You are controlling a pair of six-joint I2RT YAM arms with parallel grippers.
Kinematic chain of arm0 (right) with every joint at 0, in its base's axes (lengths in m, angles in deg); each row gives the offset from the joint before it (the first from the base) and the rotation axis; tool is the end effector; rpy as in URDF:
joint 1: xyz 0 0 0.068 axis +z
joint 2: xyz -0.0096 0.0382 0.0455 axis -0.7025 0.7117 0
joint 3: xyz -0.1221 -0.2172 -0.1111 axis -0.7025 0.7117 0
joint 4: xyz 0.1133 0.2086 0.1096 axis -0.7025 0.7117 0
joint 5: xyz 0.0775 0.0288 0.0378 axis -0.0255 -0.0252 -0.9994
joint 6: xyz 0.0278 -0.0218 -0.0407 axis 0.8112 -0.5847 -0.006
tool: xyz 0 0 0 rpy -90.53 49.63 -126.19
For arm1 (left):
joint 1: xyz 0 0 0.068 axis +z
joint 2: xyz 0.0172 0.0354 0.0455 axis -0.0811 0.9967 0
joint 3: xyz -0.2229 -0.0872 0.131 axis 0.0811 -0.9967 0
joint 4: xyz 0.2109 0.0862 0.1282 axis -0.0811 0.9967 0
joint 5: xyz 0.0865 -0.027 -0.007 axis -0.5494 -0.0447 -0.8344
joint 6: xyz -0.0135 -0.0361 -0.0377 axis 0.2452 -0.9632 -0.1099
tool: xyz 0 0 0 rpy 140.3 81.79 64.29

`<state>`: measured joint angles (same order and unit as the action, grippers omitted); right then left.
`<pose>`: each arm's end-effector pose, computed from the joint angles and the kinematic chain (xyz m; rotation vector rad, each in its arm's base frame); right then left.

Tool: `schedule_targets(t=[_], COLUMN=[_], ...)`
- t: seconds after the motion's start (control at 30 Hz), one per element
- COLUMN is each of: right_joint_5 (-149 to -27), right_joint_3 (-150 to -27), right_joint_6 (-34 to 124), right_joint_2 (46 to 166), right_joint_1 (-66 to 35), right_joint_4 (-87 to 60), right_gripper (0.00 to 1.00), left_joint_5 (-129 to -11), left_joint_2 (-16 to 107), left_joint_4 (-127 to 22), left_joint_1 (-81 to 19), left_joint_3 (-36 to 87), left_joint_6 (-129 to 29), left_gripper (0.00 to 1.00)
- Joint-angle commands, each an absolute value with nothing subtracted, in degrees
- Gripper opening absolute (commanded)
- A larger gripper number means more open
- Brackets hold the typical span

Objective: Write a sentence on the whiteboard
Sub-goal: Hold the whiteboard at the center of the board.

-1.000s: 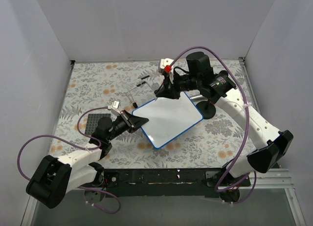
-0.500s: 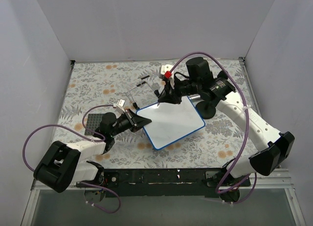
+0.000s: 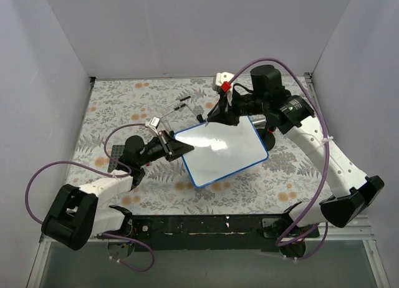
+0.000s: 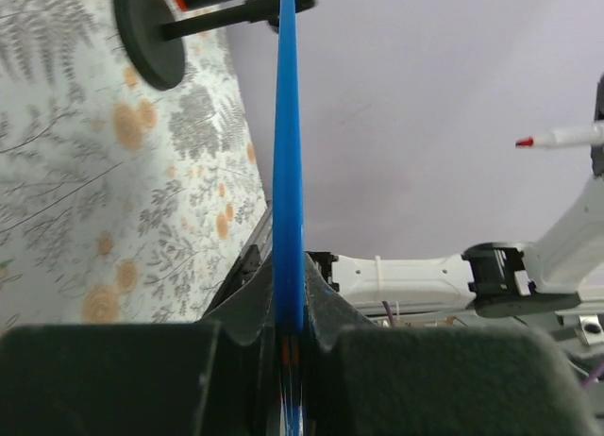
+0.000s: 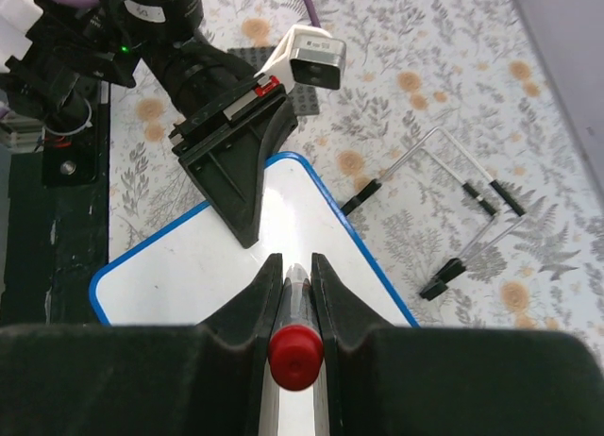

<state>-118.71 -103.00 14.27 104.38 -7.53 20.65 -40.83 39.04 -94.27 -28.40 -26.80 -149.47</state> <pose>0.2217 0.1953 0.4356 -1.3592 1.4436 0.8096 0.2037 -0.1134 0.2050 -1.0063 2.0258 -2.1090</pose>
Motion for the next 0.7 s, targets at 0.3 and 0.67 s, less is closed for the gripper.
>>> schedule_targets(t=[0.3, 0.67], right_joint_5=[-124.8, -121.7], right_joint_3=[-115.4, -106.8], right_joint_6=[15.2, 17.3], right_joint_2=[102.6, 103.3], right_joint_1=[-13.6, -12.8], right_joint_4=[24.1, 18.6], right_gripper=[0.01, 0.01], left_joint_5=[-35.0, -38.3], left_joint_2=[42.4, 42.3], left_joint_4=[-103.3, -100.7], left_joint_1=[-28.2, -28.2], left_joint_3=[-13.0, -14.5], left_joint_6=[-155.0, -154.7], left_gripper=[0.00, 0.00])
